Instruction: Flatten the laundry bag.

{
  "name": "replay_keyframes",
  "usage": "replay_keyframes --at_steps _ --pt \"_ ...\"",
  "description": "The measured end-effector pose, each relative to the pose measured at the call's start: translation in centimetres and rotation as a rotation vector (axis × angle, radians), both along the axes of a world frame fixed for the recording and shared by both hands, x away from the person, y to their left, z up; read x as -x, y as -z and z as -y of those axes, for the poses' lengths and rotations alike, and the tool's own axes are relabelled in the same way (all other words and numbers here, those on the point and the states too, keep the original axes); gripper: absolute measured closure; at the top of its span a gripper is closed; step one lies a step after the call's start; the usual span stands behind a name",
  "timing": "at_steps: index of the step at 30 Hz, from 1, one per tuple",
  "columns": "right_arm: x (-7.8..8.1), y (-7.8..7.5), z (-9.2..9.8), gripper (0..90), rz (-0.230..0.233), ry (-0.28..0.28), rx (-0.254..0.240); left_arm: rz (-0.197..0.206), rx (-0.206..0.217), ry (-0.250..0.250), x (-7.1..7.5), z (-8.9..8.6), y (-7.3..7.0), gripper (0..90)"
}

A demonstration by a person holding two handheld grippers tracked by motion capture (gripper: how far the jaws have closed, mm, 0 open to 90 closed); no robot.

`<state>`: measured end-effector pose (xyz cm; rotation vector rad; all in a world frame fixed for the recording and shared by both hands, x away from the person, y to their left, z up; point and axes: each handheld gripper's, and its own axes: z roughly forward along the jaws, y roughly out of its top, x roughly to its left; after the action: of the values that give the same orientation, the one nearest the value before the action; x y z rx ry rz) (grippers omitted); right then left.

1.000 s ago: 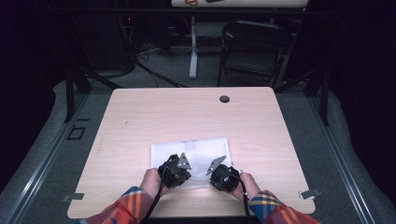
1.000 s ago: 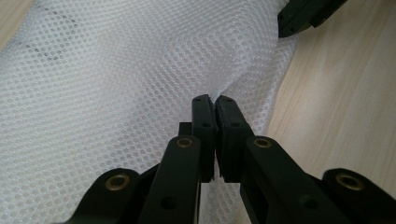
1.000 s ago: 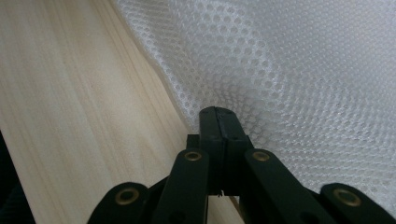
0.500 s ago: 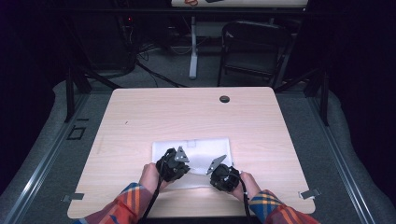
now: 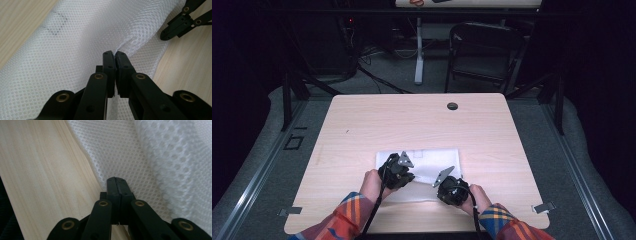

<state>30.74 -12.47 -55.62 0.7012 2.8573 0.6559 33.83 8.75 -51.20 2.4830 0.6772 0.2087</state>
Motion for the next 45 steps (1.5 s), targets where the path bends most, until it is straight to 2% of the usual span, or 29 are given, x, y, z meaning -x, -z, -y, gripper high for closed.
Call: replay_keyframes --at_steps 7,11,14,15,16,18,21,24,25,26,29,31,34,43,44,45 --pt "0.1 -0.1 0.0 90.0 -0.003 -0.014 0.009 0.011 0.011 -0.010 -0.4 0.2 -0.5 87.3" --pt "0.1 -0.1 0.2 90.0 -0.018 -0.013 0.010 -0.008 0.021 -0.013 -0.7 0.1 -0.6 87.3" --pt "0.4 -0.3 0.0 90.0 0.021 -0.028 0.016 -0.016 0.013 -0.007 -0.6 0.3 -0.6 87.3" --pt "0.6 -0.5 -0.2 90.0 0.042 -0.037 0.012 -0.014 0.012 -0.007 -0.5 0.3 -0.6 87.3" --pt "0.7 -0.5 -0.5 90.0 0.056 -0.043 -0.017 -0.015 0.015 -0.009 -0.5 0.4 -0.6 87.3" --pt "1.0 -0.6 -0.9 90.0 0.077 -0.054 -0.019 -0.017 0.019 -0.010 -0.5 0.4 -0.6 87.3" --pt "1.0 -0.4 -1.3 90.0 0.082 -0.050 -0.029 -0.025 0.027 -0.016 -0.5 0.3 -0.7 87.3" --pt "0.7 -0.1 -1.5 90.0 0.071 -0.034 -0.043 -0.028 0.029 -0.017 -0.6 0.3 -0.7 87.3" --pt "0.6 0.1 -1.6 90.0 0.062 -0.031 -0.021 -0.024 0.030 -0.021 -0.6 0.3 -0.7 87.3" --pt "0.5 0.3 -1.6 90.0 0.066 -0.030 -0.025 -0.021 0.030 -0.023 -0.6 0.3 -0.7 87.3" --pt "0.3 0.2 -1.5 90.0 0.049 -0.033 -0.026 -0.026 0.033 -0.020 -0.6 0.2 -0.8 87.3" --pt "0.3 0.2 -1.5 90.0 0.042 -0.033 -0.024 -0.014 0.041 -0.035 -0.6 0.2 -0.8 87.3" --pt "0.3 0.2 -1.5 90.0 0.031 -0.041 -0.020 -0.032 0.041 -0.031 -0.9 0.0 -0.8 87.3" --pt "0.4 0.2 -1.3 90.0 0.017 -0.037 -0.025 -0.016 0.049 -0.041 -1.6 0.4 -1.4 87.3" --pt "0.4 0.2 -1.2 90.0 0.016 -0.040 -0.023 -0.005 0.047 -0.054 -1.7 0.5 -1.4 87.3" --pt "0.4 0.1 -1.2 90.0 0.018 -0.043 -0.016 -0.016 0.056 -0.049 -1.9 0.4 -1.5 87.3"
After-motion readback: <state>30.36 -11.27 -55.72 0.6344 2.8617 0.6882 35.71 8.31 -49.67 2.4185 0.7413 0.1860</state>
